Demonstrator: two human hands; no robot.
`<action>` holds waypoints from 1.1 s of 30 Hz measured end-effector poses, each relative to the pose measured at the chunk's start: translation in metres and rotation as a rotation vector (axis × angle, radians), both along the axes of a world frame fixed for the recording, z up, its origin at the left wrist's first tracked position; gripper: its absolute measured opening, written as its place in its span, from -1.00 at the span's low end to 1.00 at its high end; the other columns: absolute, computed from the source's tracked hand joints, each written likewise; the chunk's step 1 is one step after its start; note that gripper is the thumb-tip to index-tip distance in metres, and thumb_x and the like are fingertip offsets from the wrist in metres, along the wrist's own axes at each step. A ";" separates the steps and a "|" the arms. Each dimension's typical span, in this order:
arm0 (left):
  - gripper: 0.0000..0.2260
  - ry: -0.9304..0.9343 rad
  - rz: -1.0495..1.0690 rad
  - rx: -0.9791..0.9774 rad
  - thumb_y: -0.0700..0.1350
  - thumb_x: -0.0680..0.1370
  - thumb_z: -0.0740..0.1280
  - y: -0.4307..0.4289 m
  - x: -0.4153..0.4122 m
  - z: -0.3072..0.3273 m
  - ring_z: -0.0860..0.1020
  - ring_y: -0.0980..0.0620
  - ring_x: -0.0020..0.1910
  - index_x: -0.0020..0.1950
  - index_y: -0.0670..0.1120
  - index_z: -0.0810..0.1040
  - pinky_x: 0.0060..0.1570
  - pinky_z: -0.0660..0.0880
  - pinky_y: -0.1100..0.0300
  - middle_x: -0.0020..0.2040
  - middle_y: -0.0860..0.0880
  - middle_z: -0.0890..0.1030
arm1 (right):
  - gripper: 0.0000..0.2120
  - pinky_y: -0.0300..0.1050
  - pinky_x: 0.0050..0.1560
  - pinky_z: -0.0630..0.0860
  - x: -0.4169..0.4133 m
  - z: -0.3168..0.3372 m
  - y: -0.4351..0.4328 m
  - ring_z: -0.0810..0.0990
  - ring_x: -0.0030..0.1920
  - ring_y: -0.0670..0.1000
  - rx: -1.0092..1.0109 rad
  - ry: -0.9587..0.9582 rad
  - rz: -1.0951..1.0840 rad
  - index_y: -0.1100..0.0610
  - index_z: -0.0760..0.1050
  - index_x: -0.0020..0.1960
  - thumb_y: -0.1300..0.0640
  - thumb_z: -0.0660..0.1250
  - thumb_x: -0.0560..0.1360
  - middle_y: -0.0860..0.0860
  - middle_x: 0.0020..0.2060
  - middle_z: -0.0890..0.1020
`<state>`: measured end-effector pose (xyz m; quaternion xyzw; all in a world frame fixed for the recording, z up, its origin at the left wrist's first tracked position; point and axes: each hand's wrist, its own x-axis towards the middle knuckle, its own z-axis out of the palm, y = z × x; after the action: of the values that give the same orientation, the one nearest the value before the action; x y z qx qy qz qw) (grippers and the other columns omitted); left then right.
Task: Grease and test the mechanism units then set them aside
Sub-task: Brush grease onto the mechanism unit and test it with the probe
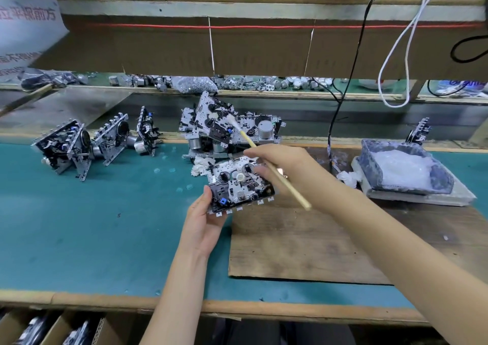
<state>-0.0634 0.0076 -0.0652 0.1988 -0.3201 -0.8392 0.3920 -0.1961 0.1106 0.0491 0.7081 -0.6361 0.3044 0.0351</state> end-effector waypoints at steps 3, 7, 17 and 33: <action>-0.73 -0.003 0.024 0.023 -0.01 0.40 0.26 -0.001 0.000 0.000 0.66 0.08 -0.19 -0.25 -0.09 0.72 -0.21 0.58 0.23 -0.16 -0.04 0.70 | -0.76 -0.18 -0.24 0.45 0.003 0.004 0.011 0.57 -0.28 0.03 -0.217 -0.010 0.082 0.33 0.57 0.10 0.26 0.29 0.48 0.13 -0.28 0.61; -0.71 -0.002 0.030 0.019 -0.01 0.40 0.25 0.000 0.000 0.000 0.66 0.09 -0.19 -0.23 -0.11 0.72 -0.20 0.58 0.24 -0.14 -0.04 0.70 | -0.76 -0.28 -0.35 0.37 0.011 0.006 0.022 0.47 -0.38 -0.05 -0.210 -0.030 0.118 0.32 0.63 -0.09 0.18 0.27 0.51 0.07 -0.41 0.57; -0.71 -0.014 0.025 0.014 -0.01 0.43 0.23 0.002 0.001 0.001 0.66 0.11 -0.21 -0.17 -0.14 0.70 -0.24 0.60 0.25 -0.18 -0.03 0.70 | -0.77 -0.39 -0.36 0.28 0.016 0.005 0.025 0.39 -0.39 -0.11 -0.081 -0.103 0.078 0.30 0.63 -0.19 0.21 0.26 0.49 0.01 -0.45 0.53; -0.71 -0.029 0.024 0.008 0.01 0.40 0.25 -0.001 0.000 -0.002 0.66 0.10 -0.16 -0.19 -0.10 0.72 -0.20 0.60 0.24 -0.13 -0.03 0.70 | -0.86 -0.40 -0.14 0.31 0.014 -0.002 0.022 0.45 -0.21 -0.10 -0.086 0.014 0.090 0.34 0.56 -0.07 0.30 0.28 0.44 0.02 -0.26 0.57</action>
<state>-0.0632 0.0070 -0.0674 0.2165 -0.3201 -0.8328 0.3965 -0.1822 0.1326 0.0470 0.7359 -0.5897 0.3280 0.0562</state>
